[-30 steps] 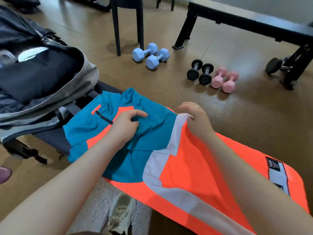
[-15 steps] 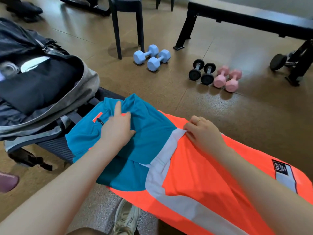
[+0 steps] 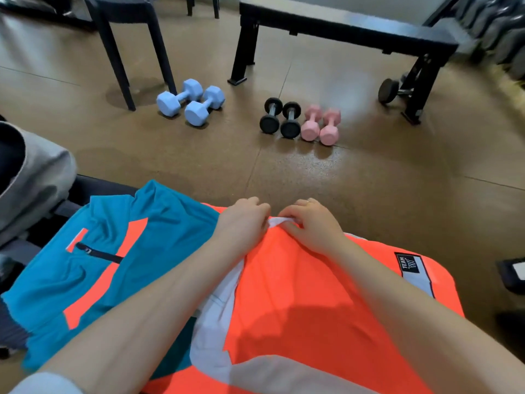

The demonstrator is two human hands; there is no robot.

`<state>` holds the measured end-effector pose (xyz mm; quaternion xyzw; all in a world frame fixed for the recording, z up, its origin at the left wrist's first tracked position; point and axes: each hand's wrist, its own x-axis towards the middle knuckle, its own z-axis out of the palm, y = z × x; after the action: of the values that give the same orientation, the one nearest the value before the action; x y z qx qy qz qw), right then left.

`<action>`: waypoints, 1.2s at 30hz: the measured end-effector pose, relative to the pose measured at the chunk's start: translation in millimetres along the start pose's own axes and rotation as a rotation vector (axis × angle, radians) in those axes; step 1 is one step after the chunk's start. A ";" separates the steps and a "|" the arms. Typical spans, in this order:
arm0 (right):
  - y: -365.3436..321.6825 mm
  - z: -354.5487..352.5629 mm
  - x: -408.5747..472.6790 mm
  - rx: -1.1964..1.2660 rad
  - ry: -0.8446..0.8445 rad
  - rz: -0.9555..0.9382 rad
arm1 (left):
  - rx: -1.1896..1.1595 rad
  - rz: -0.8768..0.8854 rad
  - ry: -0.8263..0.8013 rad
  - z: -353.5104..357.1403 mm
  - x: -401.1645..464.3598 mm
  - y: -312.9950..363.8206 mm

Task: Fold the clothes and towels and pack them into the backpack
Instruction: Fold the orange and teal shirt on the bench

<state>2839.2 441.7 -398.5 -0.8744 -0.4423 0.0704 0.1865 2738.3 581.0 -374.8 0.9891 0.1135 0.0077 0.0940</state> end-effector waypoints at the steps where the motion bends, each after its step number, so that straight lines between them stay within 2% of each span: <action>1: 1.0 0.5 0.7 0.010 0.018 -0.008 | 0.019 0.073 0.050 1.4 -0.6 -1.6; 5: 2.2 -7.5 4.0 0.216 0.025 -0.039 | -0.158 0.271 0.297 1.7 -8.9 -15.5; 7: 7.9 -16.1 -0.4 0.229 -0.009 -0.041 | -0.298 0.321 0.322 1.9 -15.5 -23.1; 9: 17.8 -27.5 -9.4 0.094 0.015 -0.058 | -0.377 0.359 0.302 1.3 -20.7 -30.1; 12: 35.9 -45.3 -28.3 -0.283 0.214 -0.131 | -0.312 0.413 0.257 4.0 -25.7 -36.6; 14: 40.6 -53.4 -50.0 -0.538 0.275 -0.150 | -0.225 0.435 0.213 7.3 -27.9 -36.2; 16: 44.5 -54.2 -77.0 -0.669 0.309 -0.176 | -0.117 0.380 0.157 11.0 -30.0 -32.3; 18: 50.9 -49.5 -105.0 -0.720 0.315 -0.161 | -0.035 0.211 0.066 8.4 -32.0 -21.0; 20: 57.7 -42.4 -129.0 -0.735 0.308 -0.143 | 0.100 0.009 -0.027 2.4 -31.4 -1.4; 21: 59.6 -39.5 -137.6 -0.737 0.302 -0.133 | 0.179 -0.035 -0.046 -1.5 -30.9 13.5; 23: 57.9 -37.8 -144.6 -0.743 0.297 -0.084 | 0.266 0.024 -0.036 -5.7 -32.0 51.3; 27: 49.1 -40.3 -139.0 -0.667 0.188 -0.080 | 0.098 0.369 -0.044 17.0 -32.7 115.6; 29: 51.4 -45.7 -136.8 -0.627 0.126 -0.132 | 0.026 0.450 0.004 24.4 -32.9 127.9; 30: 54.3 -51.0 -135.8 -0.621 0.095 -0.170 | 0.029 0.449 0.047 29.9 -31.1 128.8; 33: 69.2 -73.4 -134.2 -0.653 -0.029 -0.244 | 0.035 0.302 -0.044 35.0 -26.7 132.9; 36: 87.6 -96.9 -139.5 -0.682 -0.089 -0.235 | 0.104 0.280 -0.028 32.9 -27.4 136.0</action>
<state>2849.1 257.3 -349.1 -0.8255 -0.5456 -0.0651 -0.1285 2743.1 438.6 -381.4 0.9987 -0.0268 0.0012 0.0424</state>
